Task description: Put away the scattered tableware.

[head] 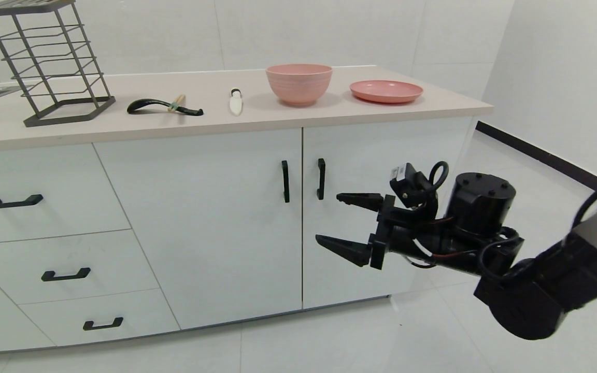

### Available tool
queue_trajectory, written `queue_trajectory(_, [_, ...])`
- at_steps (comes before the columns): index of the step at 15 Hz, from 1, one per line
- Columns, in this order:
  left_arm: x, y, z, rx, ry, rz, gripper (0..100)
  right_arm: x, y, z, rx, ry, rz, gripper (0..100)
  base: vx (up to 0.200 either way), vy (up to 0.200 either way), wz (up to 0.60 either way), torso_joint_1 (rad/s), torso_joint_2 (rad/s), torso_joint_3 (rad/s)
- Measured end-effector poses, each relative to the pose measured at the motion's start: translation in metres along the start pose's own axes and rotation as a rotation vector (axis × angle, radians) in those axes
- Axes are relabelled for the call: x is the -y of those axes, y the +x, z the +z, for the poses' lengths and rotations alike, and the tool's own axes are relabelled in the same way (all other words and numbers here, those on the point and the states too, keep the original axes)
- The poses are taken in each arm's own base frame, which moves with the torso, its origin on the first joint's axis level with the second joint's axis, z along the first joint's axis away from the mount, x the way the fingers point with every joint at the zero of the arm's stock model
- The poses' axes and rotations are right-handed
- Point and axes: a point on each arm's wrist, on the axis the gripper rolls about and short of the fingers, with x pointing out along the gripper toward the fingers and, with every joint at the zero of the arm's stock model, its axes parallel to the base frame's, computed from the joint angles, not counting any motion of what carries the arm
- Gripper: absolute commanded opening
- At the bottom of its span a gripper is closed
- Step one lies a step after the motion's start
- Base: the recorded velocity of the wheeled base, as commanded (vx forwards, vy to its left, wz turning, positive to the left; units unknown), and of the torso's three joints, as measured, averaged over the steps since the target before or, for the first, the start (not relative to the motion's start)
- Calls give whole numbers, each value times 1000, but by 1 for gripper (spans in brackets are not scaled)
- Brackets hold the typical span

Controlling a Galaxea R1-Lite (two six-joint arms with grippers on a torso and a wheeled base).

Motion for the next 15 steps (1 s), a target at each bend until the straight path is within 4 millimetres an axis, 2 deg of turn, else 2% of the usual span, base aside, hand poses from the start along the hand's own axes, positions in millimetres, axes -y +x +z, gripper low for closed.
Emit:
queue_trajectory(2, [1, 0, 0, 3, 3, -52, 100, 6, 7, -12, -14, 15, -32, 100, 0, 0, 0, 0, 0, 0])
queue_trajectory(4, [1, 0, 5, 49, 5, -63, 100, 6, 7, -9, -22, 19, -77, 100, 0, 0, 0, 0, 0, 0])
queue_trajectory(5, [1, -3, 18, 119, -1, -64, 100, 2, 6, -5, -22, 24, -126, 100, 0, 0, 0, 0, 0, 0])
queue_trajectory(7, [0, -15, 59, 273, -12, -86, 100, -10, 1, 5, -11, 43, -172, 100, 0, 0, 0, 0, 0, 0])
queue_trajectory(9, [0, -16, 85, 282, -14, -182, 100, -14, -7, 10, -5, 41, -178, 100, 0, 0, 0, 0, 0, 0])
queue_trajectory(12, [2, 0, 112, 211, -11, -349, 100, -11, -16, 15, 12, 38, -201, 100, 0, 0, 0, 0, 0, 0])
queue_trajectory(15, [4, 25, 139, 136, -10, -497, 100, -5, -28, 22, 27, 25, -235, 100, 0, 0, 0, 0, 0, 0])
